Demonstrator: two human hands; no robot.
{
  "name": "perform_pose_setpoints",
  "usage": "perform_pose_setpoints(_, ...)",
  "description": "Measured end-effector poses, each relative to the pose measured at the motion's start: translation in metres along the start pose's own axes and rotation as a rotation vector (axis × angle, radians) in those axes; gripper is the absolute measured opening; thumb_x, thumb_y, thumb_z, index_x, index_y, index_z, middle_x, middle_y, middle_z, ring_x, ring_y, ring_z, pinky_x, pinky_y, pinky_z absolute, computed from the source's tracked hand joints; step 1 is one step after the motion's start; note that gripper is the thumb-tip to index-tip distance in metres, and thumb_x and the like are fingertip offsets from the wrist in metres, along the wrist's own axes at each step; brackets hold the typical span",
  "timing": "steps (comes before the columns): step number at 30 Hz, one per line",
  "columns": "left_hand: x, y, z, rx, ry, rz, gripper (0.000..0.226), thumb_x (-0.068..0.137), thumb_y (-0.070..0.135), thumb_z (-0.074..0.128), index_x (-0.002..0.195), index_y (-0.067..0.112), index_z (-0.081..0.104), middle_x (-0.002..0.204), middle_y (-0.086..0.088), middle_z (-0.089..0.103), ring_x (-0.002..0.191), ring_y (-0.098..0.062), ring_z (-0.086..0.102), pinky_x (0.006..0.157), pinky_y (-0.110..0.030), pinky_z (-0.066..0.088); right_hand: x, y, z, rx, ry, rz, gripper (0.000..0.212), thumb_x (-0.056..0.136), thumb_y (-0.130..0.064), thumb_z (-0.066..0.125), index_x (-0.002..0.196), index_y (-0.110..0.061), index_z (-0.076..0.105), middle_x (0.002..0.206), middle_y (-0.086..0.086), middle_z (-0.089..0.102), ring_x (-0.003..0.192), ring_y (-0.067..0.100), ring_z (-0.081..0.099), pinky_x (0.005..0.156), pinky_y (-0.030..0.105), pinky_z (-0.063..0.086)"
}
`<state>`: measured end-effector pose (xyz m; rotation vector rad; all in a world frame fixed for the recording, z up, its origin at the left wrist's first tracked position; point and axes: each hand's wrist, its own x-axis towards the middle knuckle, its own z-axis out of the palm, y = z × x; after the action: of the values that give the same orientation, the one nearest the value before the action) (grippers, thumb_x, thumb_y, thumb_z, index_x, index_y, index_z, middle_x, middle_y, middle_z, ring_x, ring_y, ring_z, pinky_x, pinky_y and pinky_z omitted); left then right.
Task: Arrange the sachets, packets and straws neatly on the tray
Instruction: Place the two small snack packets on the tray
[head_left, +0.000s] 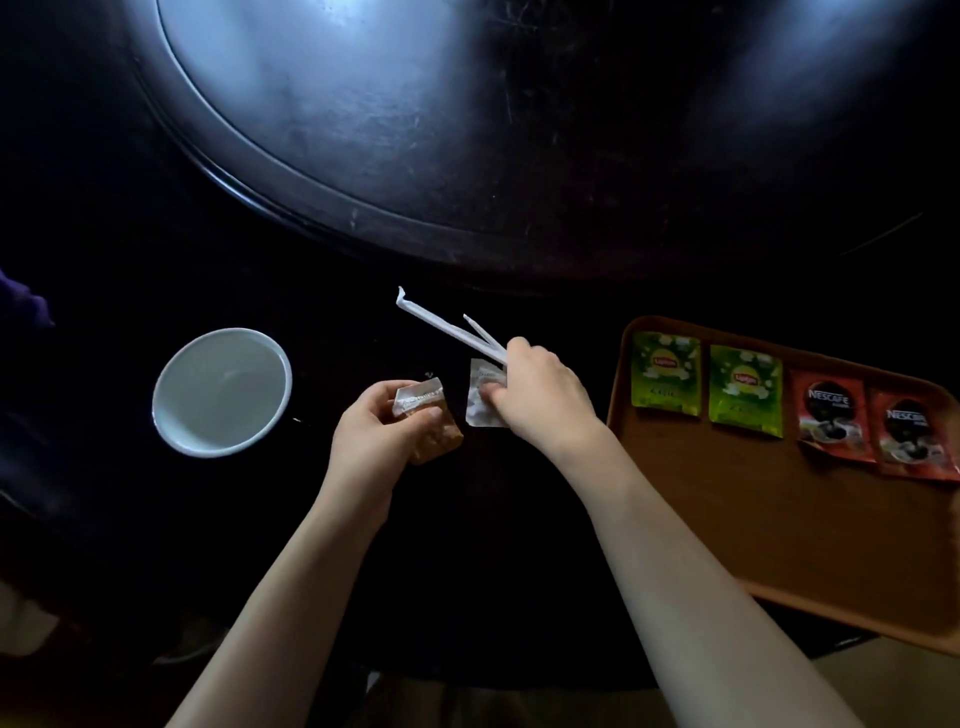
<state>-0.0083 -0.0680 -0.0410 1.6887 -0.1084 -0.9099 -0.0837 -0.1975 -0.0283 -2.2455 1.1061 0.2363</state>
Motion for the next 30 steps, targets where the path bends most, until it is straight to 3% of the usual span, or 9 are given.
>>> perform_pose_setpoints(3,0.001,0.003,0.001,0.008,-0.045,0.032,0.03,0.082,-0.003,0.056,0.093,0.023,0.063,0.097,-0.008,0.066,0.084,-0.017,0.065,0.07,-0.03,0.053,-0.009,-0.004,-0.01,0.237,-0.023,0.032,0.015,0.084,-0.024,0.049,0.086,-0.01,0.048,0.083,0.003,0.065,0.076,0.017,0.064,0.065,0.033,0.047)
perform_pose_setpoints(6,-0.005,0.009,0.01,-0.017,-0.135,0.058,0.029,0.087,-0.003,0.05,0.101,0.02,0.062,0.093,-0.003,0.068,0.073,-0.008,0.068,0.061,-0.02,0.054,-0.024,-0.005,-0.016,0.457,-0.026,0.059,0.015,0.078,-0.023,0.053,0.07,-0.014,0.045,0.057,-0.008,0.053,0.047,-0.002,0.055,0.053,0.024,0.041)
perform_pose_setpoints(10,-0.017,0.015,0.029,-0.079,-0.257,0.042,0.021,0.092,0.007,0.047,0.097,0.018,0.064,0.082,0.001,0.073,0.068,-0.009,0.069,0.059,-0.023,0.055,-0.045,-0.001,-0.017,0.74,-0.059,0.052,0.026,0.085,-0.037,0.057,0.092,-0.012,0.06,0.073,-0.006,0.065,0.064,-0.002,0.065,0.058,0.012,0.05)
perform_pose_setpoints(13,-0.02,0.017,0.034,-0.131,-0.318,0.002,0.018,0.091,0.015,0.051,0.103,0.011,0.064,0.086,-0.003,0.072,0.074,-0.014,0.07,0.061,-0.029,0.056,-0.06,0.004,-0.021,0.93,-0.068,0.057,0.038,0.089,-0.046,0.046,0.099,-0.015,0.065,0.085,0.002,0.073,0.075,0.008,0.07,0.063,0.014,0.053)
perform_pose_setpoints(20,-0.028,0.021,0.049,-0.033,-0.306,0.023,0.019,0.082,0.019,0.065,0.101,0.014,0.065,0.077,-0.003,0.069,0.065,-0.013,0.065,0.056,-0.024,0.053,-0.089,0.019,-0.027,1.258,-0.047,0.069,0.048,0.099,-0.032,0.028,0.078,-0.004,0.061,0.045,-0.008,0.058,0.04,0.0,0.051,0.041,0.008,0.037)
perform_pose_setpoints(23,-0.034,0.018,0.06,0.051,-0.313,0.113,0.018,0.079,0.018,0.07,0.096,0.015,0.065,0.072,-0.001,0.067,0.062,-0.011,0.062,0.055,-0.023,0.052,-0.097,0.029,-0.022,1.378,0.022,0.098,0.029,0.094,-0.02,0.038,0.076,-0.012,0.06,0.056,0.002,0.05,0.04,0.004,0.039,0.037,0.014,0.032)
perform_pose_setpoints(26,-0.042,0.014,0.073,0.122,-0.397,0.217,0.013,0.076,0.015,0.073,0.087,0.017,0.068,0.074,-0.003,0.069,0.062,-0.01,0.062,0.055,-0.023,0.053,-0.106,0.042,-0.016,1.323,0.172,0.15,0.01,0.089,-0.019,0.055,0.091,-0.019,0.065,0.069,0.004,0.066,0.058,0.008,0.065,0.053,0.016,0.051)
perform_pose_setpoints(28,-0.049,0.011,0.082,0.153,-0.469,0.222,0.013,0.078,0.013,0.07,0.09,0.016,0.068,0.077,-0.006,0.07,0.063,-0.01,0.063,0.055,-0.021,0.052,-0.113,0.049,-0.017,1.322,0.282,0.182,0.012,0.084,-0.019,0.062,0.093,-0.012,0.064,0.076,0.004,0.07,0.067,0.009,0.07,0.059,0.015,0.053)
perform_pose_setpoints(30,-0.056,0.009,0.089,0.148,-0.512,0.166,0.009,0.084,0.019,0.063,0.091,0.016,0.068,0.078,-0.005,0.069,0.063,-0.01,0.065,0.052,-0.022,0.052,-0.12,0.056,-0.018,1.354,0.408,0.217,0.015,0.082,-0.013,0.065,0.092,-0.001,0.062,0.071,0.005,0.069,0.06,0.007,0.068,0.051,0.014,0.051)
